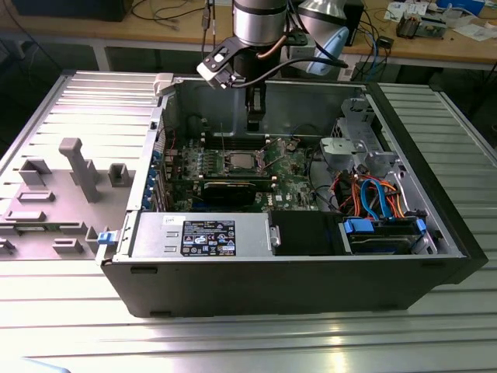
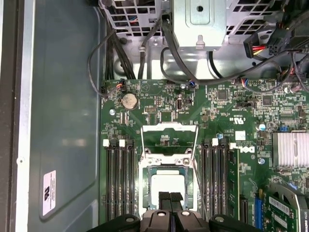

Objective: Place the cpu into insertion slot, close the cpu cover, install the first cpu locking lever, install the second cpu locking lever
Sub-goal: 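Close the cpu cover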

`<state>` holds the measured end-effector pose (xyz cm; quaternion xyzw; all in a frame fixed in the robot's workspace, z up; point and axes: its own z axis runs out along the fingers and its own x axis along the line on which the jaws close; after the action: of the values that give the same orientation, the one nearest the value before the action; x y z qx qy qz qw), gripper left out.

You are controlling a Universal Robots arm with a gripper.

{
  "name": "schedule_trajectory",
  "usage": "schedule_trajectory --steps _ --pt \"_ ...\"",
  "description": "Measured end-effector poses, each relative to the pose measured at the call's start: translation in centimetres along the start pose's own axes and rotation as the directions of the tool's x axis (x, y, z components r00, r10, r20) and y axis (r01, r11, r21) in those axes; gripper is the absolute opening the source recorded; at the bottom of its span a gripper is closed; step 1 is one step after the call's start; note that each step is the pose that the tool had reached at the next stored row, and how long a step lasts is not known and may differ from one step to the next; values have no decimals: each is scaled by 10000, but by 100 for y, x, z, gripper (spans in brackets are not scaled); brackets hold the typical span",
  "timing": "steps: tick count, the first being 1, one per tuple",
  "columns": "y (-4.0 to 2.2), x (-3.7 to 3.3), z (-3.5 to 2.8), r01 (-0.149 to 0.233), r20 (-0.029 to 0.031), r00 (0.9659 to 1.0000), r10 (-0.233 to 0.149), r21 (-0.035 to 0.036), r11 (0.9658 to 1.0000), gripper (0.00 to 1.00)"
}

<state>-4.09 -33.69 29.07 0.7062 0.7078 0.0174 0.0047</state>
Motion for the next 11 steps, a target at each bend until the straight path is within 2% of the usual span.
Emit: schedule_trajectory --steps 2,11 --pt "46 0 1 1 -1 10000 -1 5 10000 11" --pt "68 1 -17 2 0 10000 -2 9 10000 11"
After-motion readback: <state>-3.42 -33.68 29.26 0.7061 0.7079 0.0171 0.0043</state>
